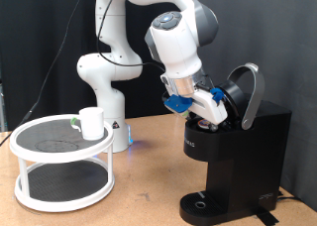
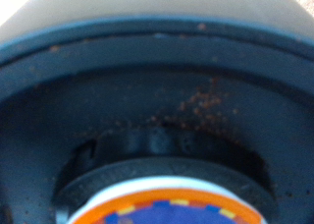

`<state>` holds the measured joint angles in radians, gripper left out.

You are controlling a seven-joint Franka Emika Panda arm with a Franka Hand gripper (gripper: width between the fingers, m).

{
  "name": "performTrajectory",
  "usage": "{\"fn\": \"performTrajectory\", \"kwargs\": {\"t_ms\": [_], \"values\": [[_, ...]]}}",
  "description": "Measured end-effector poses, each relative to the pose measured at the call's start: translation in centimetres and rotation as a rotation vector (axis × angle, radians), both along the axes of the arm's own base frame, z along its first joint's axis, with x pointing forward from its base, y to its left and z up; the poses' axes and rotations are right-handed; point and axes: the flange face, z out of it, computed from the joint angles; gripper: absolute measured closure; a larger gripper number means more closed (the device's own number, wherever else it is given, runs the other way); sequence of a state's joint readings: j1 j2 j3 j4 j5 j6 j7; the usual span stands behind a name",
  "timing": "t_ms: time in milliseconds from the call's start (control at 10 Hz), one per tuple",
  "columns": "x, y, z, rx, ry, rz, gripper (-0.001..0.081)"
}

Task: Make a cup of coffee with the keurig machine

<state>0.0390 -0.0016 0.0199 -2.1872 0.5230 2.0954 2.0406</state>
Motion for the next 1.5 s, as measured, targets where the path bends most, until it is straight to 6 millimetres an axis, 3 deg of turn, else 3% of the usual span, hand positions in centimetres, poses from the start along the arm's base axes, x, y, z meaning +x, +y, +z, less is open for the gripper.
{"fn": "performTrajectory", "kwargs": {"t_ms": [300, 600, 1000, 1500], "values": [[-0.6, -0.6, 1.3, 0.049, -0.014, 0.02, -0.0001], [-1.9, -2.5, 3.1, 0.071, -0.014, 0.011, -0.0002], [-2.4, -3.1, 3.6, 0.085, -0.039, 0.001, -0.0002], [-3.8, -6.6, 9.2, 0.155, -0.137, -0.06, -0.0002]]}}
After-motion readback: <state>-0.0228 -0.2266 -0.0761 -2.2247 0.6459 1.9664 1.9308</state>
